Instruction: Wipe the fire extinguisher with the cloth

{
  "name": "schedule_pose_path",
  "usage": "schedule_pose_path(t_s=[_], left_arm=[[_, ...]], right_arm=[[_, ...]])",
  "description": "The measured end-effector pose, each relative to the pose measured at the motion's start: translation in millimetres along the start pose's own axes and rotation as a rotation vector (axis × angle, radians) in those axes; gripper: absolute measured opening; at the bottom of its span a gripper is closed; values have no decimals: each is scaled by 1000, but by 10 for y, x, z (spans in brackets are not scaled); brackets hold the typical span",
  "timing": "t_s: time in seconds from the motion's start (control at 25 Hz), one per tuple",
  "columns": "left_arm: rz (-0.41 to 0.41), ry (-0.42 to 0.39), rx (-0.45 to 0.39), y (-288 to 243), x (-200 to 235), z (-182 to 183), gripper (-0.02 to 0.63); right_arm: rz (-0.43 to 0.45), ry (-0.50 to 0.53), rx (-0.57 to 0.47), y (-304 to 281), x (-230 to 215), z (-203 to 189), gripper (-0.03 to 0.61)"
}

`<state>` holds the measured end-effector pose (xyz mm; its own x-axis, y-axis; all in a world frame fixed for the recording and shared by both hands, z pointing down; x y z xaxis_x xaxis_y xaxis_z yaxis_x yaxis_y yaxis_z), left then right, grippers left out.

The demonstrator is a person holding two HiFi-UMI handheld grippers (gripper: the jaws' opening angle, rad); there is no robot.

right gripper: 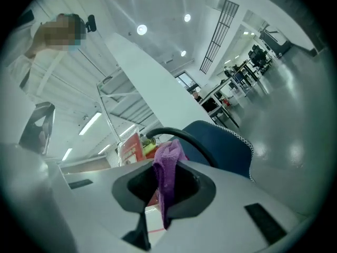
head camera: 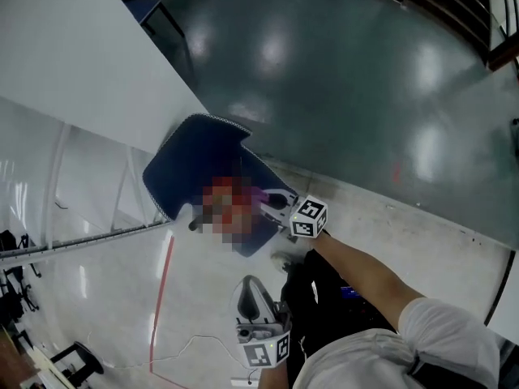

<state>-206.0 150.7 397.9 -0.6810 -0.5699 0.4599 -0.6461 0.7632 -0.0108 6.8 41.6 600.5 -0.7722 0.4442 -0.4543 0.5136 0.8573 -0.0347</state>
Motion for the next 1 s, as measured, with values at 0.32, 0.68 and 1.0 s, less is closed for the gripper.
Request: schedule_pose_path(t_s=[0.32, 0.68, 1.0], left_arm=[[47, -26, -48, 77, -209, 228, 6], [-82, -92, -40, -305, 63, 409, 6], [-305, -60, 174, -583, 579, 109, 6]], right_arm=[[65, -10, 12, 36, 280, 260, 55], [-67, 129, -117, 429, 468, 972, 55], [-401, 148, -217, 699, 656, 741, 57]])
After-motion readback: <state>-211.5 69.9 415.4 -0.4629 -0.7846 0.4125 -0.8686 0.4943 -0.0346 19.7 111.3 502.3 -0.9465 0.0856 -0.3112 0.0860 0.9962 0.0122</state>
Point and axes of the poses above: the fingertips, and each gripper's own axes: y backward along the fingers, x to its left, z out of its top, the point moved 9 cm from there along y, backward along the fingers, and after that the axes turned 10 degrees about y, right-handed, at the moved point
